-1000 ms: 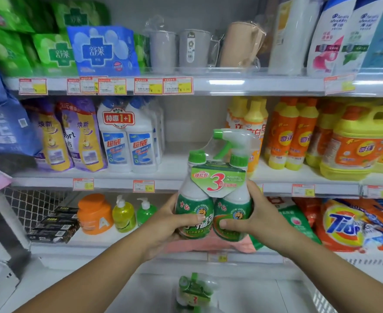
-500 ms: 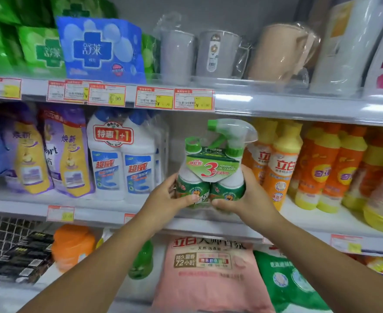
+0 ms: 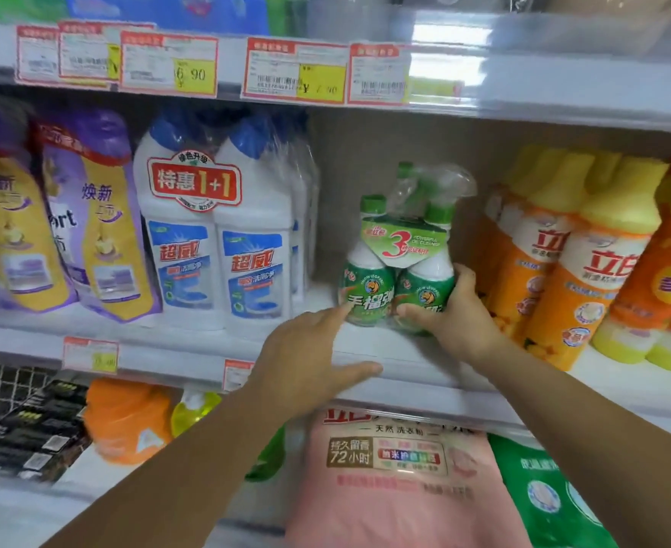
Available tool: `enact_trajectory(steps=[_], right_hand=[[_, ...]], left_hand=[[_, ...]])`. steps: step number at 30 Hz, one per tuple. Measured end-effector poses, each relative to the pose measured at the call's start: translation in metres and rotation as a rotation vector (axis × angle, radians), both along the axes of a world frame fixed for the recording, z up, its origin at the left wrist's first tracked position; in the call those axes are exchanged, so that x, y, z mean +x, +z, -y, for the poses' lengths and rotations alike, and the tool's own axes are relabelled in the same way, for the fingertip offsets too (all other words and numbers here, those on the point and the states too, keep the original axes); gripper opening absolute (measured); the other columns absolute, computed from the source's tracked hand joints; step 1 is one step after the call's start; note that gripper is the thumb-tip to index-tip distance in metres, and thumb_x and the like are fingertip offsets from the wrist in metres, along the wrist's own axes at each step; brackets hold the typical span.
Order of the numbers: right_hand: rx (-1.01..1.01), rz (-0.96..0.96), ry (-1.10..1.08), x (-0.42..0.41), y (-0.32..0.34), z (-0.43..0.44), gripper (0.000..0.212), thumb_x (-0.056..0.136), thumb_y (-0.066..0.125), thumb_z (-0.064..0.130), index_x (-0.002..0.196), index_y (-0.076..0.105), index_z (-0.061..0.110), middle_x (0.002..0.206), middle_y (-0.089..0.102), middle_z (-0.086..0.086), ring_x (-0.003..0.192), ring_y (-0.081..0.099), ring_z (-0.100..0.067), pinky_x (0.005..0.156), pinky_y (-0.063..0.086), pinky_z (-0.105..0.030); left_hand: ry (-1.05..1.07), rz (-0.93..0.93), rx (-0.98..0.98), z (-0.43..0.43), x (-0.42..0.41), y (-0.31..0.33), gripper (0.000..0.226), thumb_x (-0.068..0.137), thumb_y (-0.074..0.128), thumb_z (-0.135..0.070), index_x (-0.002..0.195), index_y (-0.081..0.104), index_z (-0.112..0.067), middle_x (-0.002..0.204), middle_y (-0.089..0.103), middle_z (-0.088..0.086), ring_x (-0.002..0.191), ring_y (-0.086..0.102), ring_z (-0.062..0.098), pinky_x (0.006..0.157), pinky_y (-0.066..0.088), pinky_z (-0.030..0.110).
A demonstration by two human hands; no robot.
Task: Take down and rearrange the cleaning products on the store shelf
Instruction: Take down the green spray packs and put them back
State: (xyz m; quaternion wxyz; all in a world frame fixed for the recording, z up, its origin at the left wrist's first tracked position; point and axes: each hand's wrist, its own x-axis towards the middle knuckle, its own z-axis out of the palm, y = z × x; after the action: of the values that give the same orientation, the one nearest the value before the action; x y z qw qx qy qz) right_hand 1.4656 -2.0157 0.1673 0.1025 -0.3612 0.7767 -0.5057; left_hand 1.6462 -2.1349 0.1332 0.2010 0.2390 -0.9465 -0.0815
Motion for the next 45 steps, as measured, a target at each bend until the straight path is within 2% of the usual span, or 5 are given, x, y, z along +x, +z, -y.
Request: enact_trajectory(steps=[5, 22, 25, 35, 45], right_hand=[[0.044, -0.017, -0.004, -0.016, 0.0, 0.029, 0.084, 0.086, 0.076, 0.019, 0.149, 0.02, 0.011, 0.116, 0.047, 0.005, 0.105, 0.047, -0.011, 0.086, 0.037, -0.019], [0.167, -0.018, -0.148, -0.053, -0.008, 0.08, 0.09, 0.093, 0.065, 0.041, 0.155, 0.009, 0.008, 0.152, 0.039, -0.009, 0.135, 0.042, -0.028, 0.095, 0.031, -0.021], [0.276, -0.046, -0.061, -0.029, 0.005, 0.063, 0.09, 0.097, 0.056, 0.046, 0.156, 0.003, 0.004, 0.158, 0.032, -0.011, 0.139, 0.037, -0.03, 0.112, 0.029, -0.032], [0.042, -0.197, 0.119, 0.094, -0.022, -0.123, 0.051, 0.098, 0.059, 0.028, 0.145, 0.04, 0.02, 0.131, 0.055, -0.001, 0.119, 0.054, -0.014, 0.102, 0.046, -0.037], [0.645, 0.094, 0.156, 0.193, -0.177, -0.243, 0.056, 0.092, 0.062, 0.047, 0.135, 0.041, 0.016, 0.132, 0.047, -0.001, 0.109, 0.056, -0.018, 0.089, 0.043, -0.029]], left_hand=[[-0.102, -0.232, -0.271, 0.012, -0.003, -0.027, 0.057, 0.085, 0.041, -0.073, 0.108, 0.071, -0.031, 0.111, 0.07, -0.015, 0.101, 0.063, 0.008, 0.085, 0.042, 0.026], [-0.15, -0.398, -0.364, 0.019, -0.008, -0.044, 0.048, 0.087, 0.051, -0.067, 0.097, 0.074, -0.026, 0.102, 0.072, -0.014, 0.093, 0.065, 0.009, 0.081, 0.038, 0.025], [-0.11, -0.263, -0.261, 0.014, -0.004, -0.034, 0.051, 0.086, 0.045, -0.071, 0.107, 0.07, -0.032, 0.107, 0.07, -0.019, 0.099, 0.061, 0.006, 0.085, 0.036, 0.024], [0.026, -0.405, 0.16, -0.103, 0.089, -0.075, 0.053, 0.082, 0.057, -0.034, 0.134, 0.054, -0.02, 0.139, 0.051, -0.003, 0.13, 0.041, 0.012, 0.109, 0.021, 0.01], [0.039, 0.174, 0.796, -0.227, 0.174, -0.208, 0.075, 0.087, 0.066, -0.027, 0.152, 0.027, -0.03, 0.154, 0.034, -0.007, 0.137, 0.04, 0.014, 0.109, 0.035, 0.026]])
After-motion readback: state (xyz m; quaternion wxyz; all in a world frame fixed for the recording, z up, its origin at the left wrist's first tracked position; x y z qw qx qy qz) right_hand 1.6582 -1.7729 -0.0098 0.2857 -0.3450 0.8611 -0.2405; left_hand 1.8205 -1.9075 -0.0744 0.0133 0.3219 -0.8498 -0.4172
